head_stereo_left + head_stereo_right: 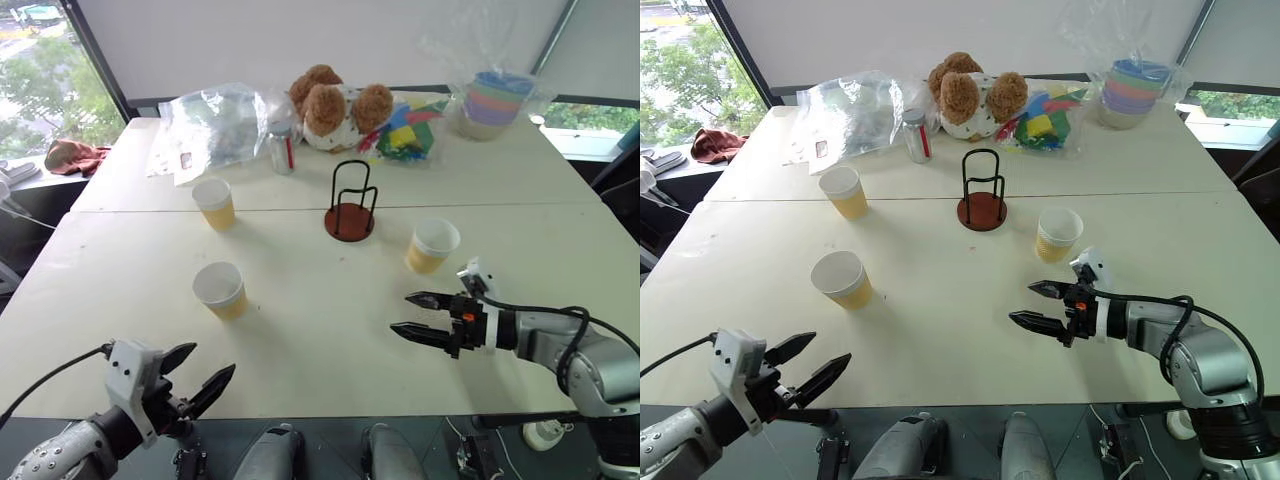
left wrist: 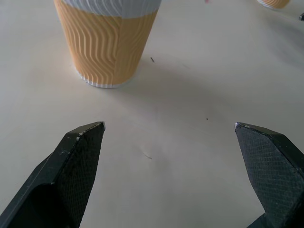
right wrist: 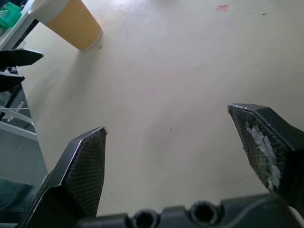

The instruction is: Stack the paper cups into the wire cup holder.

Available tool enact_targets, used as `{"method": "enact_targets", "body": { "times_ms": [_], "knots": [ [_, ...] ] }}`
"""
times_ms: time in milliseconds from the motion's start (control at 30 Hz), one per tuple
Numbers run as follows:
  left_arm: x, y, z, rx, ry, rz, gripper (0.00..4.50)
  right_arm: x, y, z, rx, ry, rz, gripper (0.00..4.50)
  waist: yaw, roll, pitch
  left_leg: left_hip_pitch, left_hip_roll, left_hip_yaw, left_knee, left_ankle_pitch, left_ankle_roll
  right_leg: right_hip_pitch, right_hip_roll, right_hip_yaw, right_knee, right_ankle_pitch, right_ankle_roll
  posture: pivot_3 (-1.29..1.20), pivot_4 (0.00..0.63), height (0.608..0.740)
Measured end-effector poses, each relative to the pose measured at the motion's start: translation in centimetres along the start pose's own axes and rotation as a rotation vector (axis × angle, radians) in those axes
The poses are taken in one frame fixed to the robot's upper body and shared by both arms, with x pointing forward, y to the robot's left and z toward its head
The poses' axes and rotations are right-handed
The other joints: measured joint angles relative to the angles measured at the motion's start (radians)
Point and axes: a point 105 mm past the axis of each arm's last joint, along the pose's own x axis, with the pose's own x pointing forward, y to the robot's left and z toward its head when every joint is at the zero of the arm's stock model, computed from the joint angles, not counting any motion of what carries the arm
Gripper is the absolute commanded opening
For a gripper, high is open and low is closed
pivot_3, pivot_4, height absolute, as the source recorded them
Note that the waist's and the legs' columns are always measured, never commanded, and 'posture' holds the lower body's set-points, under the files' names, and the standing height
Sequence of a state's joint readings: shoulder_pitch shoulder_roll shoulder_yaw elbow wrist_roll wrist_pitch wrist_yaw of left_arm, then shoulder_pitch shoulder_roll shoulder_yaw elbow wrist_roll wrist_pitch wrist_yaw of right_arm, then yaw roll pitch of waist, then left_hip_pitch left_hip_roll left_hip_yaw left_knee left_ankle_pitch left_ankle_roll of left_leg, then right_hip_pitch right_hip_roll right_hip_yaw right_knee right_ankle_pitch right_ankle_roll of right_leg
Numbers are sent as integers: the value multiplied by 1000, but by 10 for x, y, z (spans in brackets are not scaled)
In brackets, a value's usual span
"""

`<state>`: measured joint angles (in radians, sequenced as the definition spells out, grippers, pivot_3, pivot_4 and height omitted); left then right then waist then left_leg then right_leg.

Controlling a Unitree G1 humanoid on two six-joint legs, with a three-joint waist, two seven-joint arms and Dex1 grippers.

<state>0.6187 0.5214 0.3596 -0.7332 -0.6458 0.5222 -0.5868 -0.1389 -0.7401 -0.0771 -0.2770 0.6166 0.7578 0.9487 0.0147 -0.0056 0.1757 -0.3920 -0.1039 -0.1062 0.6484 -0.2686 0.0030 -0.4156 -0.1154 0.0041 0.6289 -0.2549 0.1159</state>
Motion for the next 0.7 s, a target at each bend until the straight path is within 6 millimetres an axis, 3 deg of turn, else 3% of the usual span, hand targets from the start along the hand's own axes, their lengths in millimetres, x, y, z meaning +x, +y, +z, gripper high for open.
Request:
{"method": "enact_targets", "body": {
  "times_ms": [100,367,500,600,700],
  "knots": [
    [4,-14,3,-7,-5,-61,4500,10,4,7,-20,-14,34,4453,-1,0,0,0,0,0,0,0,0,0,0,0,0,0,0,0,150,740],
    [5,-28,11,-54,-3,-112,4500,18,6,13,-40,8,47,4453,0,0,0,0,0,-1,0,0,0,0,0,-1,0,0,0,0,150,740],
    [5,-48,46,-62,-48,-265,4500,31,19,44,-44,-76,71,4453,-1,0,0,0,1,-3,0,0,-1,-1,1,-2,2,0,0,0,150,740],
    [-2,-47,82,42,-46,-333,4500,31,26,78,-97,-131,62,4453,0,1,1,0,1,-4,0,1,-2,-2,2,-3,1,1,-1,0,150,740],
    [-11,-37,104,93,8,-340,4500,32,25,101,-130,-163,8,4453,-3,1,1,-1,0,-3,-1,1,-2,-5,2,-3,1,1,-1,0,150,740]
  ]
}}
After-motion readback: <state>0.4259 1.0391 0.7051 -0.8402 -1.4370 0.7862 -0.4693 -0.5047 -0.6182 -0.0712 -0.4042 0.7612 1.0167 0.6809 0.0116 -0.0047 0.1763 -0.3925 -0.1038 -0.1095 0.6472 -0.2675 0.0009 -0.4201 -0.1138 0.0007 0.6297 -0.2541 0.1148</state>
